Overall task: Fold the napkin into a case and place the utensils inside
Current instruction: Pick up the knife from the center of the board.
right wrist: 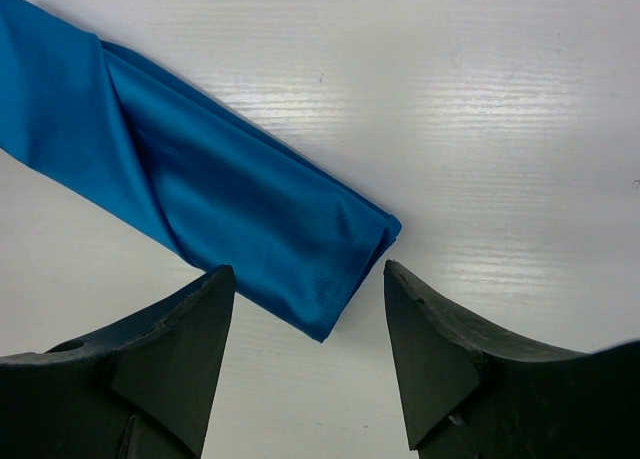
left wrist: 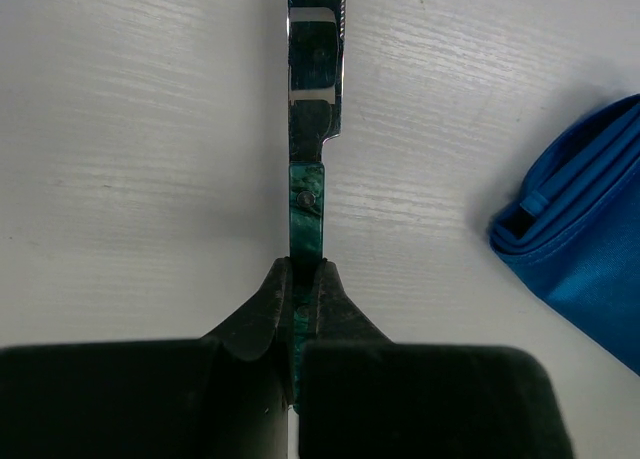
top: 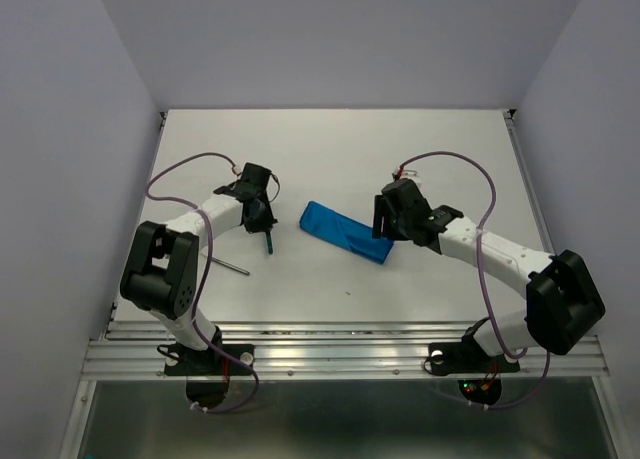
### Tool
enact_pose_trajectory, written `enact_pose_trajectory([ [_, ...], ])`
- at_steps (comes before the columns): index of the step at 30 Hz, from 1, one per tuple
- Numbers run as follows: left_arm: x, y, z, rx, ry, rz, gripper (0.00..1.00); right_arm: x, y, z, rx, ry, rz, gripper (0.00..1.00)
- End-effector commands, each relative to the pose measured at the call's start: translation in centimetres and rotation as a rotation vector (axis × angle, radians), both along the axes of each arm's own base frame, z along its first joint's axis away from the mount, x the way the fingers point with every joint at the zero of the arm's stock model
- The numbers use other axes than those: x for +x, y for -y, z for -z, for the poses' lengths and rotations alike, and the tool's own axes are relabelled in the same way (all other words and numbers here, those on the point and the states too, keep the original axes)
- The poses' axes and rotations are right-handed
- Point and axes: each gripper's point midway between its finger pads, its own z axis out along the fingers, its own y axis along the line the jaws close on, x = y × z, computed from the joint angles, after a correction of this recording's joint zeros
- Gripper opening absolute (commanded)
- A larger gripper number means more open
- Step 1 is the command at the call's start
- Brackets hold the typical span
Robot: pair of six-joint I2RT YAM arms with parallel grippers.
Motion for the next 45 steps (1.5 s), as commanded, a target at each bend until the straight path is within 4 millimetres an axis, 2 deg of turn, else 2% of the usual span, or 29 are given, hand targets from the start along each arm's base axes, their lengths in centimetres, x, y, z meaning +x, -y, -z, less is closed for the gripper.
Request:
enact_pose_trajectory([
  [1, 0.7, 1.3, -3.5, -0.057, 0.08, 0.025, 0.0, 1.0, -0.1, -2.2, 0.029, 0.047, 0.006, 0.67],
  [6, -0.2, 1.9, -4.4, -0.083, 0.091, 0.005, 0.0, 1.1, -0.2, -2.3, 0.031, 0.049, 0.004, 0.67],
  [10, -0.9, 1.5, -4.9, -0.082, 0.111, -0.019, 0.0, 0.9, 0.0, -2.5, 0.031, 0.053, 0.006, 0.67],
  [17, -0.8, 1.2, -6.1, -0.069, 0.151, 0.008, 0.0, 0.7, 0.2, -2.3, 0.027, 0.051, 0.006, 0.67],
  [21, -0.5, 1.7, -7.1, -0.074, 0.176, 0.054, 0.0, 0.8, 0.1, -2.7, 0.033, 0.059, 0.004, 0.67],
  [25, -0.8, 3.2, -8.4, -0.087, 0.219, 0.146, 0.0, 1.0, 0.9, -3.2, 0.027, 0.068, 0.021, 0.67],
  [29, -1.5, 4.9, -9.4, -0.102, 0.248, 0.23, 0.0, 1.6, 3.3, -3.4, 0.044, 0.061, 0.074, 0.67],
  [31, -1.8, 5.8, -9.9, -0.101, 0.266, 0.274, 0.0, 2.0, 5.3, -3.2, 0.061, 0.046, 0.118, 0.67],
  [32, -2.6, 7.4, -10.2, -0.129, 0.265, 0.333, 0.0, 2.4, 6.7, -3.1, 0.078, 0.036, 0.157, 0.67],
  [36, -3.7, 10.3, -10.7, -0.129, 0.283, 0.443, 0.0, 2.5, 9.5, -2.6, 0.134, -0.003, 0.221, 0.67],
  [37, -3.9, 10.9, -11.0, -0.133, 0.29, 0.465, 0.0, 2.8, 11.3, -2.5, 0.147, -0.008, 0.274, 0.67],
  [39, -4.3, 12.7, -11.6, -0.143, 0.308, 0.525, 0.0, 2.6, 12.5, -2.5, 0.19, -0.018, 0.307, 0.68],
  [40, -4.5, 13.4, -11.4, -0.143, 0.3, 0.55, 0.0, 2.7, 14.1, -2.5, 0.2, -0.019, 0.354, 0.68],
  [42, -5.0, 15.2, -12.0, -0.144, 0.315, 0.612, 0.0, 2.5, 14.5, -2.9, 0.241, -0.019, 0.355, 0.68],
  [45, -5.6, 17.4, -11.6, -0.133, 0.308, 0.686, 0.0, 2.3, 15.5, -3.3, 0.251, -0.016, 0.379, 0.69],
])
